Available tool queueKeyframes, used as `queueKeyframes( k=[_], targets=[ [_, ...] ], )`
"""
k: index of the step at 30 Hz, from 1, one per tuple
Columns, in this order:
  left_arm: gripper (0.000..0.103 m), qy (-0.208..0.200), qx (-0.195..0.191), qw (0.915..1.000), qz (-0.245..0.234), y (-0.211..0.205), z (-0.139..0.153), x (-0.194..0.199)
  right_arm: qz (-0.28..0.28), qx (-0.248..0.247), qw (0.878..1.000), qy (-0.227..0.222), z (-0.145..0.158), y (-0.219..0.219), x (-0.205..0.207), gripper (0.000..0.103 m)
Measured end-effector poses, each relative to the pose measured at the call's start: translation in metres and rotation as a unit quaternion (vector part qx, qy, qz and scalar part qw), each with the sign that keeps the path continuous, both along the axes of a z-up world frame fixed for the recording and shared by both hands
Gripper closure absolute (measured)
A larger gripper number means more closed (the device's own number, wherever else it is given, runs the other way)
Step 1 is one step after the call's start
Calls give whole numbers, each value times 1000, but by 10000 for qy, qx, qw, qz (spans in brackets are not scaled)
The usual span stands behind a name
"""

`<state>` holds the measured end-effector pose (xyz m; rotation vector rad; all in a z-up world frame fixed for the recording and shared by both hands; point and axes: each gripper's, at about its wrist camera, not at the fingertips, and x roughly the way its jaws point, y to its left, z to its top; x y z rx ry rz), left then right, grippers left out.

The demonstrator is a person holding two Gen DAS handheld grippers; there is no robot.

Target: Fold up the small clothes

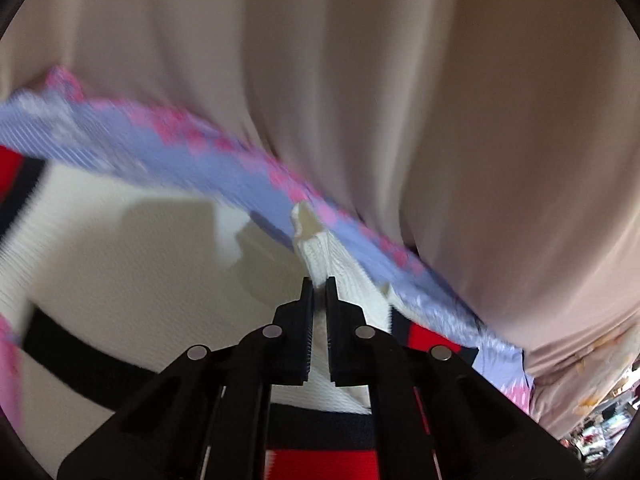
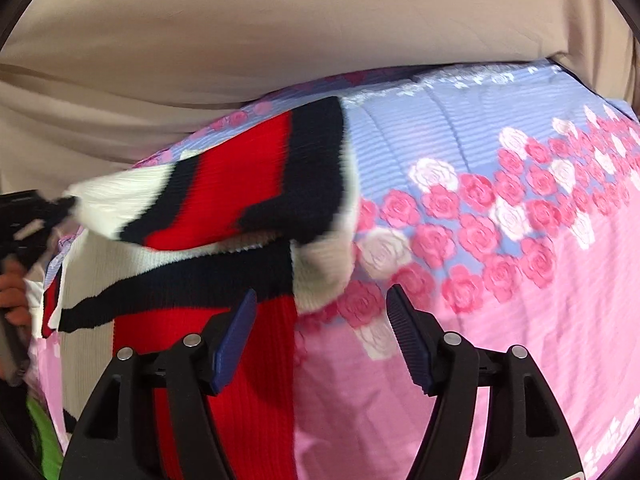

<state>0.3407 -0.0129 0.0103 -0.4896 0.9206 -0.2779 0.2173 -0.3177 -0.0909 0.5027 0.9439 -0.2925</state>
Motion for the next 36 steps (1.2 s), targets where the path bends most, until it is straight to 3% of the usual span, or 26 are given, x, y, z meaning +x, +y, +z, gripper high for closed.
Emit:
queueKeyframes(
  k=[3,6,7,9,12,14,17,19,23,25,28,32,36],
  targets=[
    [98,111,351,9991,199,29,-8,-1,189,-30,9998,-11,-4,9,13,37],
    [98,570,515,9963,391,50,-41,-4,401,-143,9990,123,-15,22,29,39],
    [98,699,550,9950,463,52,-54,-7,446,-132,9988,124,-16,25,33,42],
    [98,820,583,9936,521,55,-69,-11,525,-29,9985,141,-19,29,40,68],
    [98,873,633,9925,571,70,-73,-24,451,10,9990,-41,-7,29,40,77],
    [98,882,735,9917,582,68,-76,-24,367,-28,9993,-114,2,25,38,78],
    [98,1010,807,9900,558,69,-86,-23,311,147,9987,373,-19,12,41,78],
    [97,1082,836,9890,567,71,-91,-22,165,330,9990,257,-15,7,38,78],
    [97,1068,883,9887,578,71,-93,-26,375,-195,9990,-174,23,26,39,75],
    [97,1055,961,9881,566,68,-92,-24,518,-273,9981,-202,28,35,47,75],
    [96,1050,1024,9876,559,66,-90,-24,692,-450,9965,83,16,43,64,77],
    [95,1062,1009,9876,558,67,-91,-25,722,-307,9950,618,-16,43,70,81],
    [95,1042,1025,9877,554,67,-91,-25,762,-387,9946,591,-13,45,69,81]
  ],
)
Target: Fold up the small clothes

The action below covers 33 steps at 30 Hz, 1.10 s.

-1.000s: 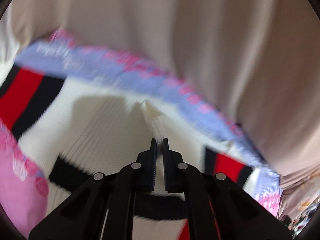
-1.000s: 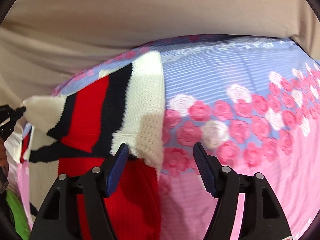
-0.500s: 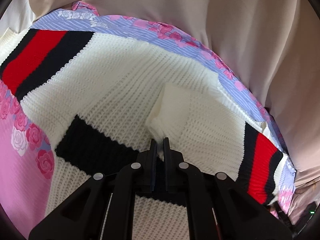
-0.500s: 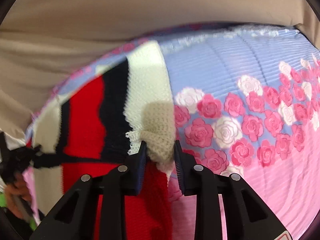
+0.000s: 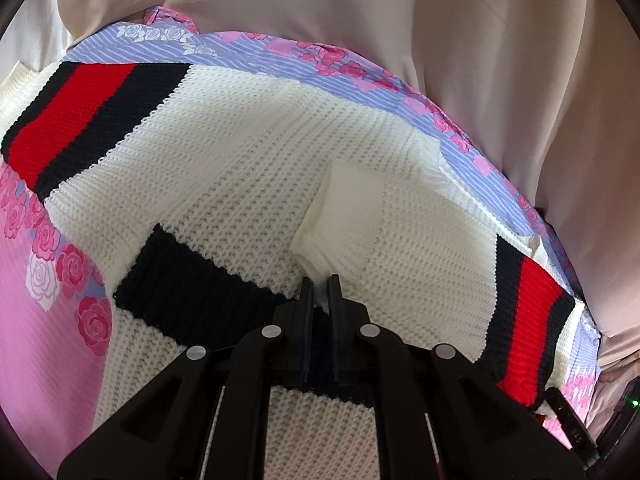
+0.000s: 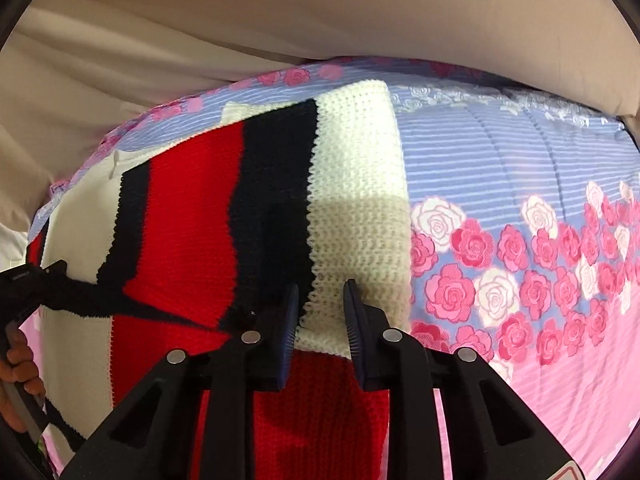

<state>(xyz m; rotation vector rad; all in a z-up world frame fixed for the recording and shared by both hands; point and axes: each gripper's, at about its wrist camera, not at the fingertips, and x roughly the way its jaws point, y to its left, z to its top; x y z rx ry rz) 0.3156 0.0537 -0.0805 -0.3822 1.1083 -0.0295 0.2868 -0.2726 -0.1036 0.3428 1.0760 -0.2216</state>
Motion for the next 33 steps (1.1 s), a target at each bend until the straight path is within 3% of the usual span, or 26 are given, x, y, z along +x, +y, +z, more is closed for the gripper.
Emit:
queueKeyframes(
  k=[4,7,8,9,11,12,14,18,23,25,26,27,31,33],
  targets=[
    [95,-5,-112,9999,46,2,1,0,44,-113,9998,133,-11,2,6,83],
    [94,-90,-522,9982,264,23,11,-8,60,-140,9998,109,-3,9,9,83],
    [86,-203,-599,9972,411,38,18,-13,62,-111,9999,53,1,11,7,80],
    [70,-296,-619,9961,563,52,24,-17,78,-87,9999,-25,7,14,5,80],
    [48,-480,-550,9914,1085,95,34,-25,132,-64,9998,-135,17,20,-3,79],
    [41,-527,-540,9882,1332,115,36,-26,184,-46,9997,-176,22,24,-8,78],
    [33,-492,-506,9786,1934,166,36,-25,324,-65,9993,-179,27,36,-18,74],
    [33,-306,-404,9481,3138,265,18,-13,565,-30,9984,-85,32,60,-34,68],
    [37,-26,-632,9260,3721,316,-10,15,790,116,9967,105,31,90,-42,63],
    [61,-112,-525,9298,3642,318,-7,26,886,108,9959,142,31,100,-42,62],
    [84,-34,-524,9353,3500,315,-6,35,940,120,9954,154,31,105,-41,60],
    [95,-21,-495,9394,3393,311,-2,43,972,123,9950,164,31,108,-40,58],
    [95,-727,-155,9594,2720,264,54,60,1020,146,9945,170,35,116,-34,57],
    [95,-1181,11,9723,2016,212,93,65,953,226,9951,148,38,114,-31,57]
  ],
)
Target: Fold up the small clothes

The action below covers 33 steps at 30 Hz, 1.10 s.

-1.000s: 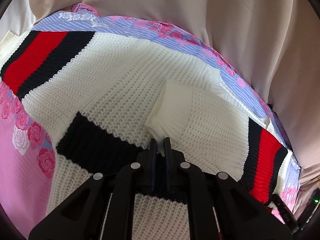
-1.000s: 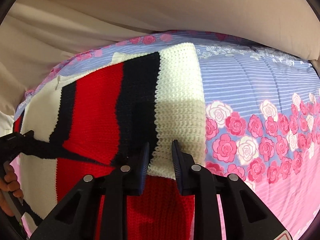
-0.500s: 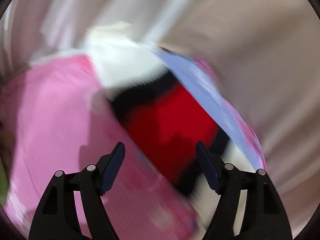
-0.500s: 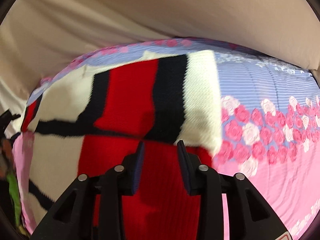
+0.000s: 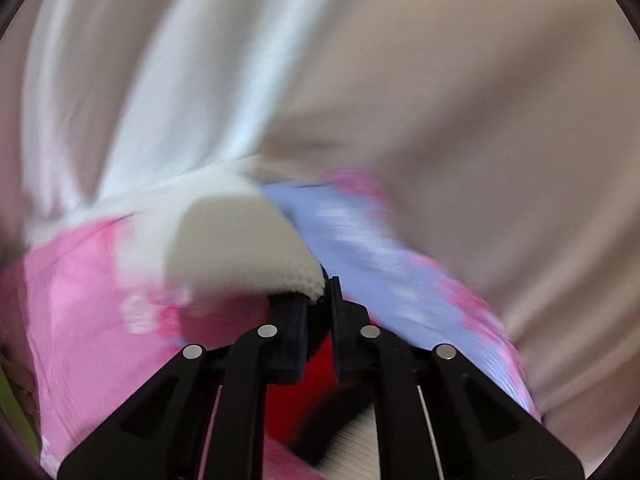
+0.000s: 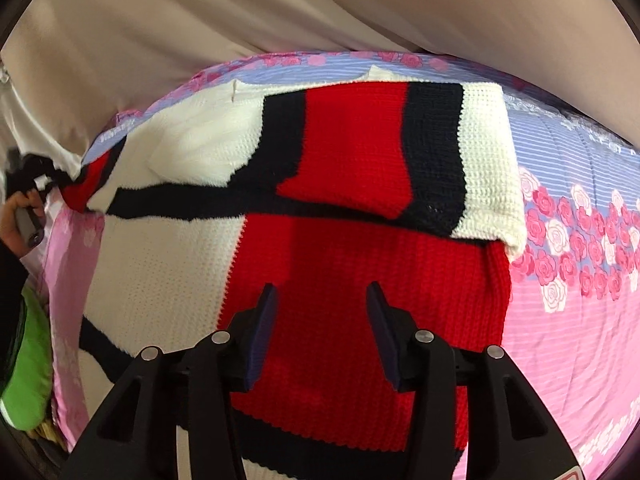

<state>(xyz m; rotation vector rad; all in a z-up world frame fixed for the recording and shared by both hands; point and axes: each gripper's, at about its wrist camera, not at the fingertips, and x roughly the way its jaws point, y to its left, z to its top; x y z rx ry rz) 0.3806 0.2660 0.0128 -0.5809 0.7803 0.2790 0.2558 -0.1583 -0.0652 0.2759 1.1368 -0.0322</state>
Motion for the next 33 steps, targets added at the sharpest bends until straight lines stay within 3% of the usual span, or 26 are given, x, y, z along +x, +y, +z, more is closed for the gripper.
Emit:
queueKeyframes(
  k=[3,7,10,12,15,17,21,23,29,33],
  targets=[
    [95,-401,274,9939,-986,-80,38,-4,-78,2,10000,-31,6,-3,3,56],
    [94,-524,326,9703,-2340,-187,48,-32,-155,-35,9999,-64,11,-10,1,54],
    [94,-258,361,9490,-3121,-257,25,-57,-217,-39,9997,-86,14,-19,-2,52],
    [94,203,157,9384,-3447,-294,-7,-70,-273,-47,9996,-82,13,-27,-5,51],
    [94,809,-37,9335,-3493,-317,-49,-83,-365,-4,9993,-27,10,-37,-8,51],
    [88,1015,21,9351,-3395,-321,-66,-93,-409,22,9992,16,6,-42,-9,51],
    [52,886,-134,9453,-3135,-292,-62,-111,-401,38,9992,57,0,-48,-10,50],
    [44,725,-197,9533,-2926,-269,-54,-119,-380,39,9992,80,-2,-49,-8,49],
    [42,772,-316,9773,-1945,-189,-50,-125,-197,-19,9998,7,0,-37,5,46],
    [42,972,-763,9838,-1301,-149,-68,-124,118,253,9996,-83,3,-11,25,39]
  ],
)
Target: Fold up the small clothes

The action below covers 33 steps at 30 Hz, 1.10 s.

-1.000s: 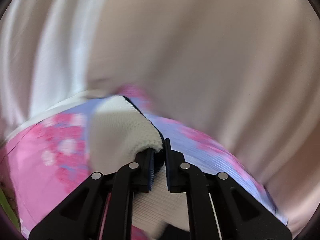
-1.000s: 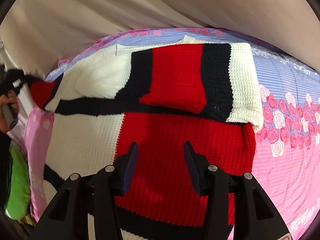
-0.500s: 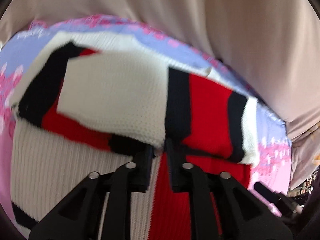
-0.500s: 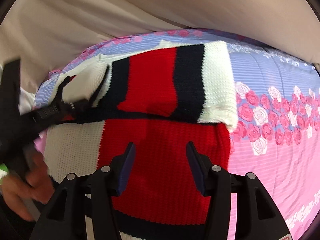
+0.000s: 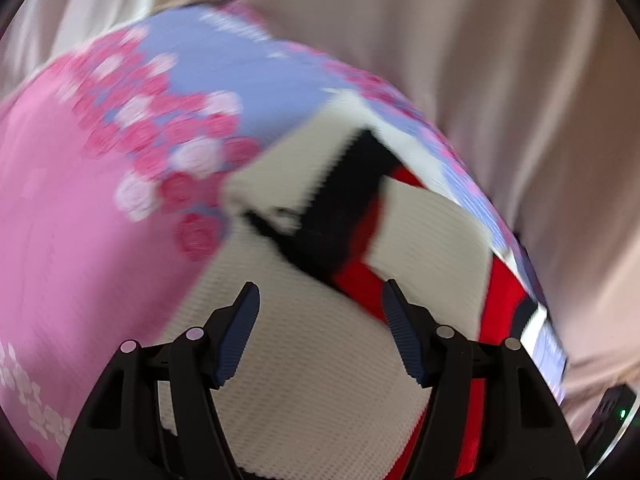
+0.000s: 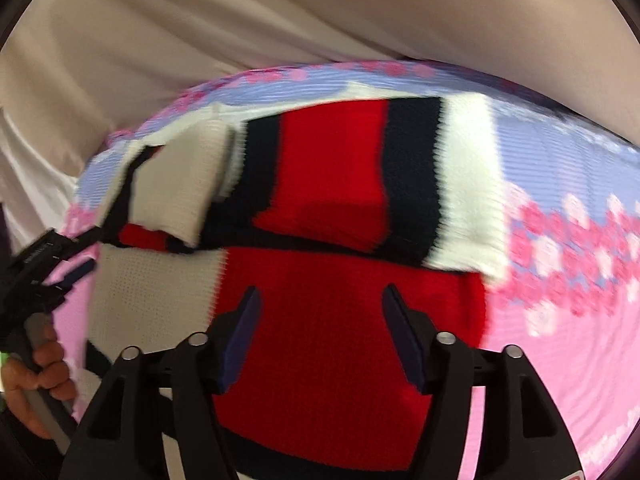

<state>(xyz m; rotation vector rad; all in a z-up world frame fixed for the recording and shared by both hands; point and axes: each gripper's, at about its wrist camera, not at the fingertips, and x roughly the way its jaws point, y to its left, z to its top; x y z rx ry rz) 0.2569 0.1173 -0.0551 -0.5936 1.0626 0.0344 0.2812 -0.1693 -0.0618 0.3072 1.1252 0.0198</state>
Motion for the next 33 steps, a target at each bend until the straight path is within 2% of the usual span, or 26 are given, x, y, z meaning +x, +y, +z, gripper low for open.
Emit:
queueKeyframes(
  k=[3,7,10,14,16,17,18,19,21,23,24,26,28,30,33],
  targets=[
    [42,99,-296,9989,352,21,-7,-2,350,-78,9993,-74,-1,35,23,37],
    [42,137,-399,9974,577,34,-11,0,845,-501,9950,-185,-5,80,47,35],
    [42,149,-347,9973,623,37,-11,2,1440,-1214,9816,-318,-13,119,68,33],
    [42,172,-94,9983,546,36,-13,10,1845,-1543,9703,-267,-31,143,87,35],
    [42,211,24,9986,495,34,-16,14,1856,-1532,9703,-234,-37,140,94,66],
    [42,223,112,9987,443,32,-16,16,1757,-1411,9740,-241,-34,134,96,86],
    [42,225,174,9987,411,31,-17,16,1424,-898,9850,-365,-22,114,96,87],
    [42,227,226,9987,389,31,-17,17,1131,-578,9909,-451,-14,97,94,88],
    [42,220,314,9987,322,28,-18,18,434,80,9975,-559,-4,54,84,88],
    [42,249,277,9988,307,27,-19,19,-244,674,9968,-362,-18,10,73,85],
    [42,266,204,9989,328,26,-20,20,-403,707,9965,-178,-28,-1,70,80],
    [42,241,-79,9986,467,27,-20,19,-670,665,9953,225,-50,-23,65,79],
    [40,202,-324,9977,555,27,-18,21,-800,942,9922,136,-50,-32,57,76],
    [38,254,-536,9961,652,28,-20,25,-857,1001,9913,-12,-44,-35,55,52],
    [38,300,-783,9919,950,34,-26,33,-814,830,9932,-99,-41,-36,65,43]
  ],
)
